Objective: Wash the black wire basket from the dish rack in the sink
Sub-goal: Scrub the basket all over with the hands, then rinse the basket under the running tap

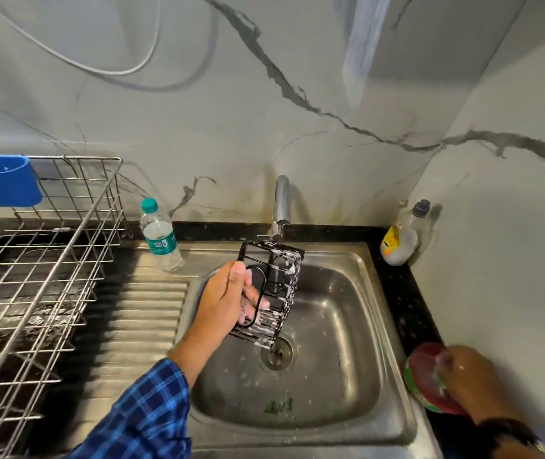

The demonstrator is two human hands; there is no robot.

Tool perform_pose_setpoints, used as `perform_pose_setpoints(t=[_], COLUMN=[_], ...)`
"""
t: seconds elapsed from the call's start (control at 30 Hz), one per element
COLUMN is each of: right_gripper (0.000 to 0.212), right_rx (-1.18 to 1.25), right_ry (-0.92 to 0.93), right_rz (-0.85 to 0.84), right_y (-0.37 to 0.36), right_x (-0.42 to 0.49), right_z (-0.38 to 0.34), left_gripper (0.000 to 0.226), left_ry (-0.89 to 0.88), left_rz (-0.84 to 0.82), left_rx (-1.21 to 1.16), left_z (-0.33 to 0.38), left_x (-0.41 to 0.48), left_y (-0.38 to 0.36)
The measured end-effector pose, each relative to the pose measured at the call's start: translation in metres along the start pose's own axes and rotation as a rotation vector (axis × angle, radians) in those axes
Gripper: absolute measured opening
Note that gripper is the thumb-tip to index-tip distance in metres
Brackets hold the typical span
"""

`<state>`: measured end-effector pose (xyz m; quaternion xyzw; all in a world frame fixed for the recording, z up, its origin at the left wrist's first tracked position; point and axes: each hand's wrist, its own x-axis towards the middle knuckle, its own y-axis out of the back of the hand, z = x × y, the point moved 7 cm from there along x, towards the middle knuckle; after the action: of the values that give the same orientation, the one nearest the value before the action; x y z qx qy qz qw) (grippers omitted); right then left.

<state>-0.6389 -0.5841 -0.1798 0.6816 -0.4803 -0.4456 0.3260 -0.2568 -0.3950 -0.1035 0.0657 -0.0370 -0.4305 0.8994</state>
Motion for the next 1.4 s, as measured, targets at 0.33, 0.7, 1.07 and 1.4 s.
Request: perform_pose_setpoints(t=[0.33, 0.7, 1.07, 1.4], right_gripper=[0.024, 0.049, 0.025, 0.053], right_rx=[-0.092, 0.105, 0.294, 0.151], right_ry=[0.126, 0.716, 0.85, 0.866], right_rz=[0.159, -0.04, -0.01, 0.089], right_y=[-0.017, -0.072, -0.07, -0.093], right_x=[-0.004, 0.028, 0.051, 0.002], right_z=[-0.026, -0.338, -0.317, -0.297], left_gripper=[0.04, 0.042, 0.037, 0.036], left_ry=[0.287, 0.685, 0.543, 0.61], left_rz=[0.076, -0.041, -0.134, -0.082], left_rx=[-0.431, -0.74, -0.528, -0.389], left_z=[-0.039, -0.08, -0.098, -0.097], left_x=[0.063, 0.096, 0.108, 0.126], left_y=[-0.02, -0.051, -0.058, -0.055])
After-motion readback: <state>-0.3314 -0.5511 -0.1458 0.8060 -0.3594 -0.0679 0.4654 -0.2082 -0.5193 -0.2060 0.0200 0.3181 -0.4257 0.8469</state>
